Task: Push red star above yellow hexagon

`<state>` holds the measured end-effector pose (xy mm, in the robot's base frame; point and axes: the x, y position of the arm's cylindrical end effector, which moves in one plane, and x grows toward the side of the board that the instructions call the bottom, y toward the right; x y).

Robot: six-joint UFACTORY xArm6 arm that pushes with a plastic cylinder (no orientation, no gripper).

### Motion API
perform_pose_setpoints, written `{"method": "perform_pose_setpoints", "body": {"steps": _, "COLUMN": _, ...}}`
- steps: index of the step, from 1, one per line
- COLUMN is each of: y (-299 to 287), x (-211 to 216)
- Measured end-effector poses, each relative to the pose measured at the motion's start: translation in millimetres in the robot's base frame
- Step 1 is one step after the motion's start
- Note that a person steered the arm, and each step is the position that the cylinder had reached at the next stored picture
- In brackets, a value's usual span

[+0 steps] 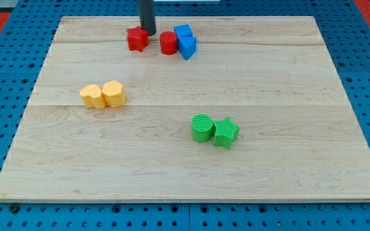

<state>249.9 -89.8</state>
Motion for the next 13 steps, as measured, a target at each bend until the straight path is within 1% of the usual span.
{"method": "perform_pose_setpoints", "body": {"steps": 1, "y": -9.9, "x": 22.3}}
{"method": "perform_pose_setpoints", "body": {"steps": 2, "y": -33.0, "x": -4.6}}
{"method": "perform_pose_setpoints", "body": {"steps": 3, "y": -52.8, "x": -2.1}}
{"method": "perform_pose_setpoints", "body": {"steps": 4, "y": -65.7, "x": 34.6}}
{"method": "perform_pose_setpoints", "body": {"steps": 5, "y": -53.5, "x": 69.6}}
{"method": "perform_pose_setpoints", "body": {"steps": 6, "y": -50.1, "x": 53.1}}
{"method": "perform_pose_setpoints", "body": {"steps": 7, "y": -16.5, "x": 65.5}}
{"method": "perform_pose_setpoints", "body": {"steps": 8, "y": -8.2, "x": 88.0}}
{"method": "perform_pose_setpoints", "body": {"steps": 10, "y": -34.6, "x": 142.3}}
{"method": "perform_pose_setpoints", "body": {"steps": 12, "y": -62.2, "x": 218.3}}
{"method": "perform_pose_setpoints", "body": {"steps": 13, "y": -65.4, "x": 249.6}}
